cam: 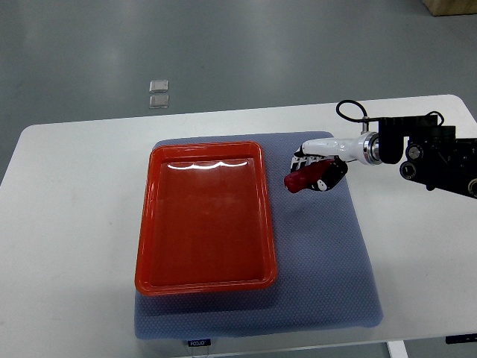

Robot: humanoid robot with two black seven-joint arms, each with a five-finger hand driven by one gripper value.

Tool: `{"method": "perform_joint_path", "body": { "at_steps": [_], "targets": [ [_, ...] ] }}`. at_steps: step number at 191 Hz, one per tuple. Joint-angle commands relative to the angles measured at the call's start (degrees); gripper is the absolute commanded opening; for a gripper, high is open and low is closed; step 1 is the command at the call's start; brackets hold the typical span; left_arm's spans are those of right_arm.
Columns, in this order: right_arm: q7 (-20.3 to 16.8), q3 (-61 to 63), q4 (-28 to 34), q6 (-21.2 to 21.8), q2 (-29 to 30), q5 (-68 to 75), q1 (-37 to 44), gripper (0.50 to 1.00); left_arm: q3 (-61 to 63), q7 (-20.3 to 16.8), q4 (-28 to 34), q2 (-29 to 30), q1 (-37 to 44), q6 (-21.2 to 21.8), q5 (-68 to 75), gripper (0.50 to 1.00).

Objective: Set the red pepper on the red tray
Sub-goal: 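Lift the pepper and carry it over the red tray with the right hand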

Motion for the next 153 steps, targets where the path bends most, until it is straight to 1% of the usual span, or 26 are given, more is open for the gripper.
{"method": "perform_joint_path", "body": {
  "at_steps": [1,30,62,100,119,153],
  "targets": [
    [0.1,0.1,1.8,0.9,-0.8,1.2,3.7,0.5,0.0,0.1,0.0,0.0,0.0,0.0,0.0,1.0],
    [0.0,-0.1,2.2,1.0,0.8,4.8,7.0,0.5,0.1,0.0,-0.1,0.0,0.0,0.0,0.0,1.0],
    [0.0,-1.9,0.9,1.0,8.4,7.4,8.9,0.5,0.1,0.0,-0.1,0.0,0.0,0.0,0.0,1.0],
    [0.0,-4.1,-6.4,0.3,19.9,9.0,10.0,0.5,0.0,0.0,-0.1,0.0,0.0,0.0,0.0,1.0],
    [-0.1,-4.8,-9.4,0.2,24.6,9.0,9.7,0.5,0.0,0.0,-0.1,0.0,0.0,0.0,0.0,1.0],
    [-0.1,-6.7,-13.0,-0.5,30.1,8.9,8.1,0.5,0.0,0.0,0.1,0.0,0.0,0.0,0.0,1.0]
  ]
}}
